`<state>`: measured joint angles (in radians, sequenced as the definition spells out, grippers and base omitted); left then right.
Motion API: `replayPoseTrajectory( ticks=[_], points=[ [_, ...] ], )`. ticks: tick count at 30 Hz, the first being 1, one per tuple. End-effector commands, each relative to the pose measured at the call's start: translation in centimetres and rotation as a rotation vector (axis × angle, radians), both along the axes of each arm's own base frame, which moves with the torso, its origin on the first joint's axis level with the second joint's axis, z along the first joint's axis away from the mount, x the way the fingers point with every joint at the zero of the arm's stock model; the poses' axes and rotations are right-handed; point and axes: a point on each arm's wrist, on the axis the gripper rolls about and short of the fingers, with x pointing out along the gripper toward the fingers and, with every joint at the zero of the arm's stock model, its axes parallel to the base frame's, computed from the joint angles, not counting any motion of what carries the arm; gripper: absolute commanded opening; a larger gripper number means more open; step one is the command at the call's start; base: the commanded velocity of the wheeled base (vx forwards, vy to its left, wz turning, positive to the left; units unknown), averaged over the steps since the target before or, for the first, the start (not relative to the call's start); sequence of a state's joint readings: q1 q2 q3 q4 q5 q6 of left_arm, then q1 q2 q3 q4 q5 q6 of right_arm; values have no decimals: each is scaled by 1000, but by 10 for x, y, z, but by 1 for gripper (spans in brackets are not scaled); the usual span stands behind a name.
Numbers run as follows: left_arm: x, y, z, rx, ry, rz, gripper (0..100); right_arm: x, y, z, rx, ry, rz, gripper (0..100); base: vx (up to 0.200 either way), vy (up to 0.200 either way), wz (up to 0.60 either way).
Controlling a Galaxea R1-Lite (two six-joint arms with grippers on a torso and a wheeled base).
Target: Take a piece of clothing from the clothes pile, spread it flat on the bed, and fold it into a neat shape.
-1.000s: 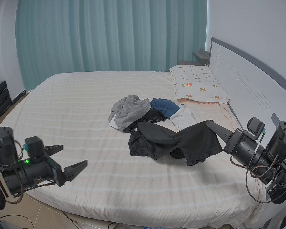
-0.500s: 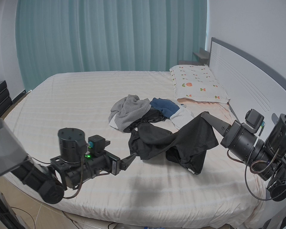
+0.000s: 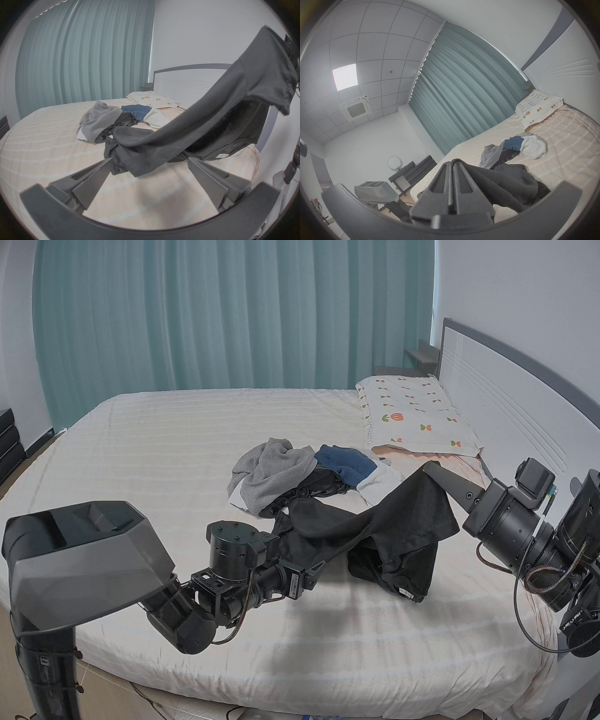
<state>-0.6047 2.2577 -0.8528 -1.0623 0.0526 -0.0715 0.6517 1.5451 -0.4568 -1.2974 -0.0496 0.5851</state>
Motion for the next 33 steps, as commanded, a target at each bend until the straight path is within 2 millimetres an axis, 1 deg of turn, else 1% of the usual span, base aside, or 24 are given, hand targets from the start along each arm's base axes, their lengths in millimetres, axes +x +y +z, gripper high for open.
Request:
replayPoseTrajectory(
  ticks=[1,5,6,7,8,11,14,16,19,20,21,22,23,25,28,33],
  points=[
    [7,-6,-15,8,18,-2,100,-1,-1,2,5,-7,1,0,0,0,0],
    [13,-10,-21,6,15,-2,100,1,1,8,16,-24,0,0,0,0,0],
    [18,-12,-25,2,13,4,100,5,0,16,36,-49,-13,0,0,0,0],
    [19,-13,-26,1,15,4,100,6,0,17,37,-50,-15,0,0,0,0],
    [23,-13,-31,-14,28,16,100,10,-4,18,39,-55,-36,0,0,0,0],
    [28,-16,-37,-36,41,27,100,10,-4,15,30,-42,-31,0,0,0,0],
    [34,-20,-52,-39,57,38,100,12,-1,13,28,-38,-22,0,0,0,0],
    [41,-22,-56,-41,44,60,100,13,0,13,27,-37,-21,0,0,0,0],
    [52,-26,-59,-55,20,91,100,12,-2,19,38,-54,-14,0,0,0,0],
    [52,-26,-60,-56,21,92,100,12,-2,19,39,-54,-12,0,0,0,0],
    [58,-28,-63,-65,16,104,100,11,-2,25,44,-70,7,0,0,0,0],
    [60,-28,-65,-63,22,106,100,11,-2,26,41,-68,11,0,0,0,0],
    [60,-28,-65,-63,22,106,100,11,-2,26,41,-68,11,0,0,0,0],
    [64,-31,-76,-37,50,119,100,12,-2,26,35,-60,11,0,0,0,0],
    [72,-34,-87,-21,44,167,100,10,-3,28,41,-68,13,0,0,0,0],
    [91,-42,-94,-43,3,234,100,10,-4,28,41,-68,8,0,0,0,0]
  ],
)
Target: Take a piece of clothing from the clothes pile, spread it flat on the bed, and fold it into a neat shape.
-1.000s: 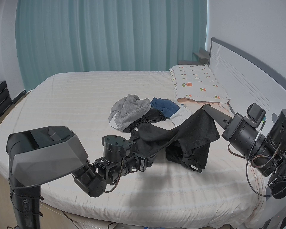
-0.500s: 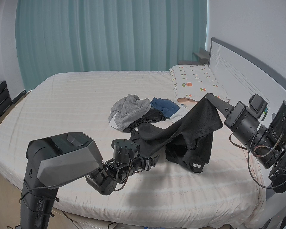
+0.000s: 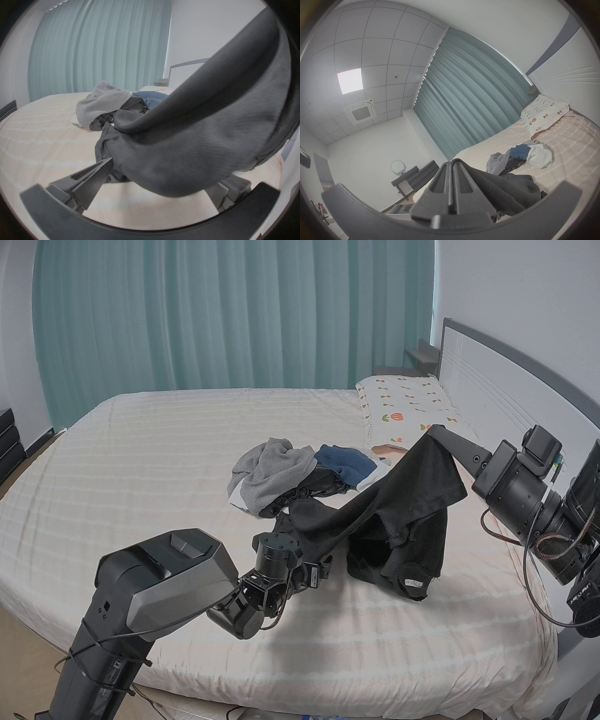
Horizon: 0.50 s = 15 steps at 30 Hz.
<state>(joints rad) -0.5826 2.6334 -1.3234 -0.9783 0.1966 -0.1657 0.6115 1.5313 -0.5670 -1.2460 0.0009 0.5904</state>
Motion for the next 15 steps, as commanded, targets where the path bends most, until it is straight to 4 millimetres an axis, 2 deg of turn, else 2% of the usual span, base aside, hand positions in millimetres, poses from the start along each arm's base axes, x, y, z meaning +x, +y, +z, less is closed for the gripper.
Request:
replayPoseTrajectory(
  ticks=[1,4,5,8,10,11,13,15],
  points=[
    [14,-4,-20,2,-3,51,100,-2,-2,2,5,-7,-3,0,0,0,0],
    [19,-6,-19,-31,1,91,100,-3,-4,1,7,0,-6,0,0,0,0],
    [20,-5,-18,-45,4,101,0,-2,-6,-1,7,8,-11,0,0,0,0],
    [17,-3,-16,-54,17,108,0,1,-8,-5,0,24,-26,0,0,0,0],
    [8,6,10,-84,23,124,0,7,-14,-13,-13,53,-57,0,0,0,0],
    [7,7,11,-86,24,125,0,8,-14,-13,-14,54,-57,0,0,0,0],
    [-7,15,40,-141,32,138,0,13,-18,-19,-13,84,-63,0,0,0,0],
    [-21,20,78,-211,14,144,0,19,-20,-26,-18,115,-73,0,0,0,0]
  ],
)
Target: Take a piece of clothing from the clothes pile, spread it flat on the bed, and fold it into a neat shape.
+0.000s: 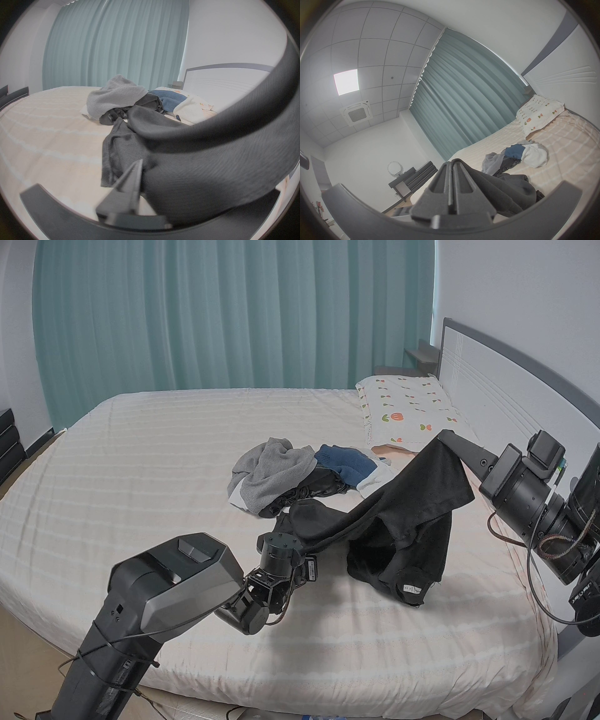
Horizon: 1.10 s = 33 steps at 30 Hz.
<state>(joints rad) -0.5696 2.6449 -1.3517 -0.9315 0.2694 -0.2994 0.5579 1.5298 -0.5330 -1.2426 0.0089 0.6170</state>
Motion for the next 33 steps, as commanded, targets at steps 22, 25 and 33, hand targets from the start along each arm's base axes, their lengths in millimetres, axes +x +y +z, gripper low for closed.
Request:
replayPoseTrajectory(
  ticks=[22,25,33],
  points=[
    [-168,102,232,-323,-34,51,0,34,-41,-20,-41,50,-172,0,0,0,0],
    [-174,104,214,-376,48,43,0,25,-50,-55,-115,173,-177,0,0,0,0],
    [-187,113,186,-416,161,40,0,35,-60,-81,-124,287,-231,0,0,0,0]
  ],
)
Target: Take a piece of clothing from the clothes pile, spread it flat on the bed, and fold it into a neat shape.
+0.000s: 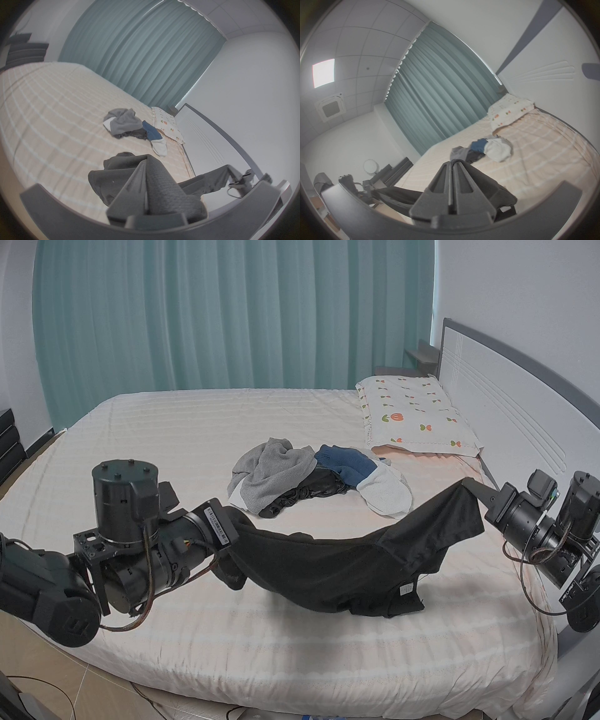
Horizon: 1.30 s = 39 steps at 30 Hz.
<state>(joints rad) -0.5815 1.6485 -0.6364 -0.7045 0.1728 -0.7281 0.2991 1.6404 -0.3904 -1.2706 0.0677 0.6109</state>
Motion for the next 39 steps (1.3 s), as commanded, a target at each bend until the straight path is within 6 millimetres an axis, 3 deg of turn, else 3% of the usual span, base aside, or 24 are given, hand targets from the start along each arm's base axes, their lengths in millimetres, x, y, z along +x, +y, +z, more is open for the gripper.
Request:
replayPoseTrajectory(
  ticks=[1,12,21,25,36,39],
  points=[
    [-15,9,-16,23,56,-11,0,4,-6,-23,-6,98,-35,0,0,0,0],
    [-24,9,-26,37,82,-28,0,0,-1,-38,87,203,-27,0,0,0,0],
    [-32,4,-33,56,105,-62,0,-6,-4,-39,85,209,-41,0,-200,0,0],
    [-31,3,-39,67,126,-77,0,-13,-4,-38,99,216,-36,0,0,0,0],
    [-28,1,-34,19,129,-65,0,-14,0,-38,101,218,-29,0,0,0,0],
    [-28,1,-32,3,128,-57,0,-12,0,-39,98,218,-51,0,0,200,0]
  ],
)
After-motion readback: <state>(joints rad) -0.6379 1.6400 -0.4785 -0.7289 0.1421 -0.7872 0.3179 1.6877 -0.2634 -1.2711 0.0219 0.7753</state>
